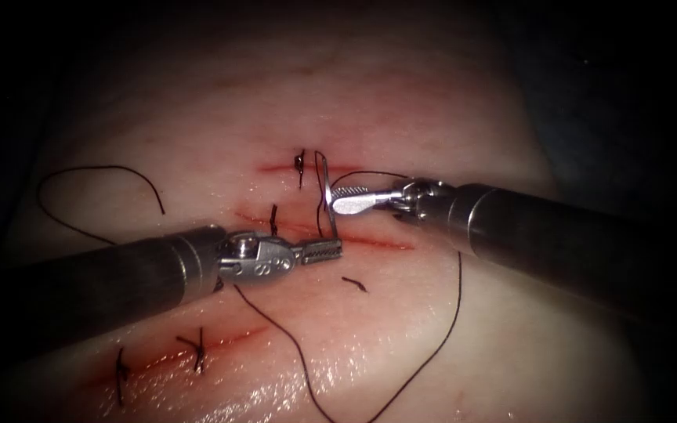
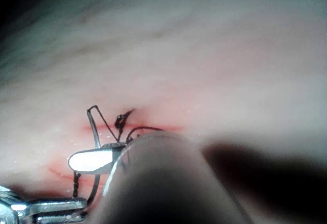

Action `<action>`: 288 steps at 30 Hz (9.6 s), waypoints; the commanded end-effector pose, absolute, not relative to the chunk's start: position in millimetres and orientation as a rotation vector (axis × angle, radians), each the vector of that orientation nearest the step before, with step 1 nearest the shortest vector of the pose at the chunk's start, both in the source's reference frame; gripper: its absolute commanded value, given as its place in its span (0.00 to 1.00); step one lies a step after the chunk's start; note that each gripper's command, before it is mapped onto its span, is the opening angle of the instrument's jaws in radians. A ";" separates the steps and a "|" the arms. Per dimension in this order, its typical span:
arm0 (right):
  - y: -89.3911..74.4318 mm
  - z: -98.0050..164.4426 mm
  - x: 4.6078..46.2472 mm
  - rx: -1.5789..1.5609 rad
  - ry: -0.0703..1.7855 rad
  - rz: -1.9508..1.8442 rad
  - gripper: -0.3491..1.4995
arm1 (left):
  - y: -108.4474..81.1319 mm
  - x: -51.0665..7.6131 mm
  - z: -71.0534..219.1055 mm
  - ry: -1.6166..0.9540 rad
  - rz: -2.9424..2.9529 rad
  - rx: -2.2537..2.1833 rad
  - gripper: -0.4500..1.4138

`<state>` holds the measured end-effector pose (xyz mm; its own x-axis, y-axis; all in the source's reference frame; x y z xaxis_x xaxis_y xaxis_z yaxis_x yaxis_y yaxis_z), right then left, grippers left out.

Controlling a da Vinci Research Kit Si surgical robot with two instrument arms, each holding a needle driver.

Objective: Wound Closure

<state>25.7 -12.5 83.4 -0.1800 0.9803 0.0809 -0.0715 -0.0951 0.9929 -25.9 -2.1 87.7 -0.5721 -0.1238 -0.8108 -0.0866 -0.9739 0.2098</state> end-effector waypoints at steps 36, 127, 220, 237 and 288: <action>-11.7 86.3 28.1 1.059 1.152 1.450 0.97 | -3.1 -26.6 87.3 -0.367 -2.720 1.418 0.00; -11.9 86.9 25.5 0.595 1.516 1.031 0.00 | 1.3 -24.4 104.7 1.038 -2.975 0.572 0.00; -14.3 95.5 28.6 0.351 1.350 1.005 0.00 | 3.2 -24.4 92.9 0.789 -3.265 0.712 0.37; -14.0 95.6 28.2 0.503 1.320 1.201 0.00 | -7.0 -25.6 92.1 0.700 -3.230 0.831 0.26; -15.2 92.8 32.9 1.173 1.416 1.329 0.00 | -8.8 -20.9 98.4 0.833 -3.197 0.899 0.21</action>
